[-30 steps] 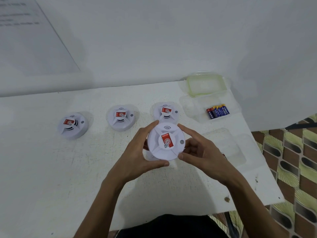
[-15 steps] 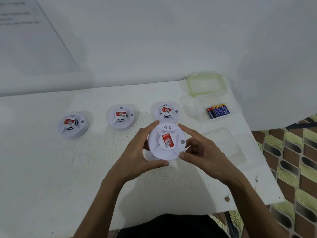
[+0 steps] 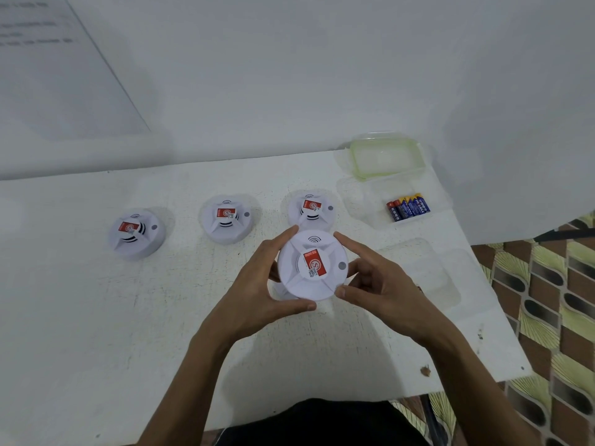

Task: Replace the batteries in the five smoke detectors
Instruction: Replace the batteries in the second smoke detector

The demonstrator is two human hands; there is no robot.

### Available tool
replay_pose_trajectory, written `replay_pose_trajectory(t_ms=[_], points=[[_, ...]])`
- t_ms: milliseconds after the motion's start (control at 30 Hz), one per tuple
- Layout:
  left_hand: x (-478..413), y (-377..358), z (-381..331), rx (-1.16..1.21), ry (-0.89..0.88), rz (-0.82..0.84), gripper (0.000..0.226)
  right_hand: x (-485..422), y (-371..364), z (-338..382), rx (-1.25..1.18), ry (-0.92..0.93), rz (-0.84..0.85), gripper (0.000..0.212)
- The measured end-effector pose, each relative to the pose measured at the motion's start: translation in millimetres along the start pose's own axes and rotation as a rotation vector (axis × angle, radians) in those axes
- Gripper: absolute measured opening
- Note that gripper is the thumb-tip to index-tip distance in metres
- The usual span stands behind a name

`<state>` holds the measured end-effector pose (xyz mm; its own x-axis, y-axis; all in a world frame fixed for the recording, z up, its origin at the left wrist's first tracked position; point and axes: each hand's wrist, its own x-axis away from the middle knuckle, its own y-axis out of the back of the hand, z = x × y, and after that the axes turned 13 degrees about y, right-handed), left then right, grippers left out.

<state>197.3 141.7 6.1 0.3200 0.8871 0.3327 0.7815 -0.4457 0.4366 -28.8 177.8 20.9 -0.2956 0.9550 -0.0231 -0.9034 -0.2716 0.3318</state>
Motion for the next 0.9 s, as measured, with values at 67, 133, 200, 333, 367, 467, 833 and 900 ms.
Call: replay_pose_trajectory(t_ms=[67, 133, 200, 333, 367, 467, 833, 900], points=[[0.3, 1.2, -0.4, 0.001, -0.013, 0.003, 0.101, 0.1, 0.1, -0.5, 0.012, -0.003, 0.001, 0.073], [-2.6, -1.9, 1.1, 0.002, -0.017, 0.012, 0.100, 0.2, 0.1, -0.6, 0.018, -0.006, 0.000, 0.073], [-5.5, -7.6, 2.9, 0.066, -0.012, -0.001, 0.086, 0.2, -0.1, -0.9, 0.025, -0.005, -0.001, 0.073], [-7.0, -9.0, 10.1, 0.039, -0.041, 0.000, 0.078, 0.7, -0.1, -1.3, 0.009, -0.011, -0.006, 0.073], [-7.1, -7.9, 8.5, 0.029, -0.044, 0.000, 0.082, 0.7, 0.2, -1.4, 0.011, -0.010, -0.005, 0.073], [-9.8, -5.7, 12.4, 0.019, -0.050, -0.013, 0.085, 0.7, 0.3, -0.5, 0.004, -0.004, -0.003, 0.073], [-11.0, -10.0, 14.4, 0.016, 0.019, -0.012, 0.084, 0.3, -0.3, 0.7, 0.001, 0.001, -0.012, 0.071], [-7.4, -6.5, 8.6, 0.024, 0.020, -0.002, 0.087, 0.6, -0.5, 0.0, -0.002, -0.002, -0.014, 0.071]])
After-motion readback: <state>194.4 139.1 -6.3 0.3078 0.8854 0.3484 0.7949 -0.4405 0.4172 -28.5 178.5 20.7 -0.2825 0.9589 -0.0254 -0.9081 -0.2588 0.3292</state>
